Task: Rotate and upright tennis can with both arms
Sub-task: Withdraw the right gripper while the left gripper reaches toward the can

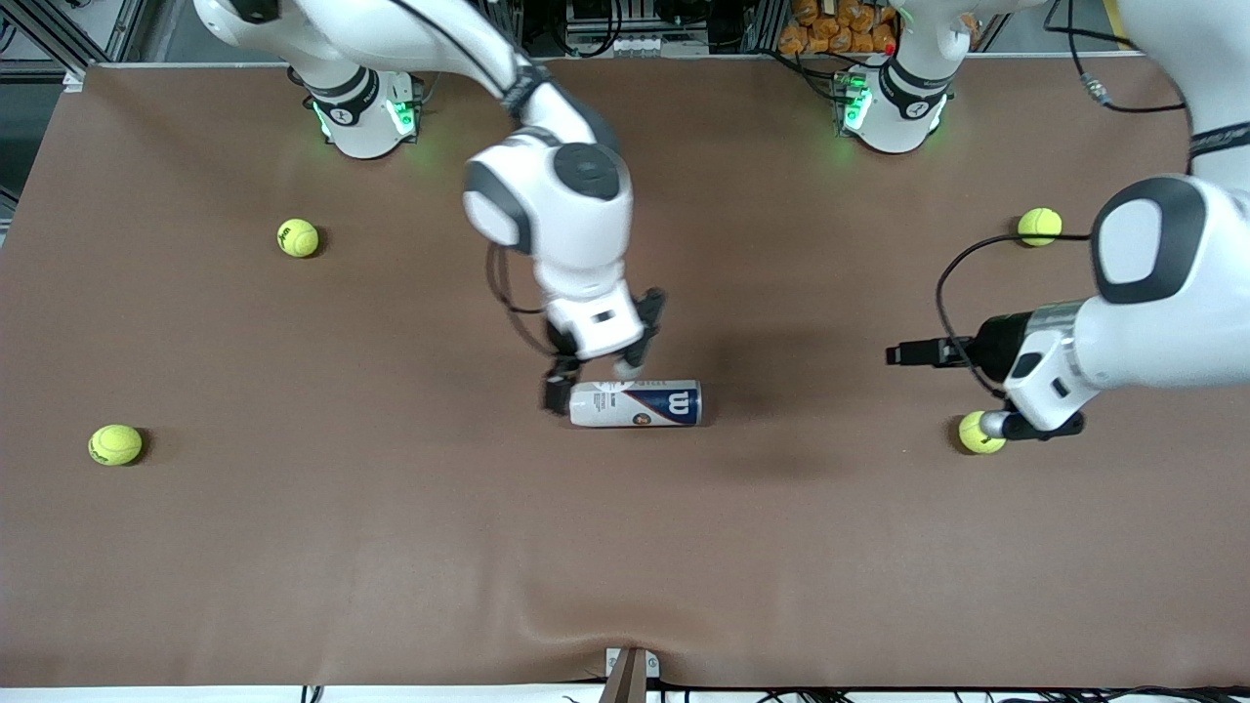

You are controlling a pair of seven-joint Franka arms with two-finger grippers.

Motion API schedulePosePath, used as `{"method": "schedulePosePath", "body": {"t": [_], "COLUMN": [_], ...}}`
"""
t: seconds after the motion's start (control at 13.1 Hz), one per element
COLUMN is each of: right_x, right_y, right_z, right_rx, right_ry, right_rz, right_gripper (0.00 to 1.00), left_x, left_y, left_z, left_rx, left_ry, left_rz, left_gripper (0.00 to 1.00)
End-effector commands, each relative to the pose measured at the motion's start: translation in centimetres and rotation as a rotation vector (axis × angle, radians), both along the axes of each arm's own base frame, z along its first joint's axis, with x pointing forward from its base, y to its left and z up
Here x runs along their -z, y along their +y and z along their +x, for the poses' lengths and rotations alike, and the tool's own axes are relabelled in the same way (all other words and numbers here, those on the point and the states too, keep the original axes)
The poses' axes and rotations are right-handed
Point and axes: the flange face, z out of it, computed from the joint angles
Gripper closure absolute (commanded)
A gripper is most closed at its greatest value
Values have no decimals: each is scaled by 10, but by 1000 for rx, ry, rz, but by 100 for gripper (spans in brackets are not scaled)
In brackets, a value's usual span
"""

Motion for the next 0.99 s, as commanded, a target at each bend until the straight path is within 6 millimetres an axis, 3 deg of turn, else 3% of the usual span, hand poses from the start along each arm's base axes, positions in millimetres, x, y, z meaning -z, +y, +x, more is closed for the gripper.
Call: {"method": "schedulePosePath", "body": {"t": [0.0,0.3,0.53,0.76,0.91], "right_x": [-15,-34,-53,-77,-95], "right_y": [-89,-197,-257,-329,-372], "right_z": [28,50,50,50,45], "right_rx": [134,344,521,651,747], "right_ry": [32,57,92,124,159], "right_rz": [12,-24,-48,-48,59], "right_gripper": [0,0,0,0,0], "left_x": [18,50,76,103,121], "left_y": [-8,-20,-29,-46,-57], "left_z": [10,20,25,19,12], "left_rx": [-46,-97,-155,-228,-270], "left_ry": [20,31,69,96,119], "left_rz": [-73,-138,-218,-290,-341], "left_gripper": [0,0,0,0,0]}}
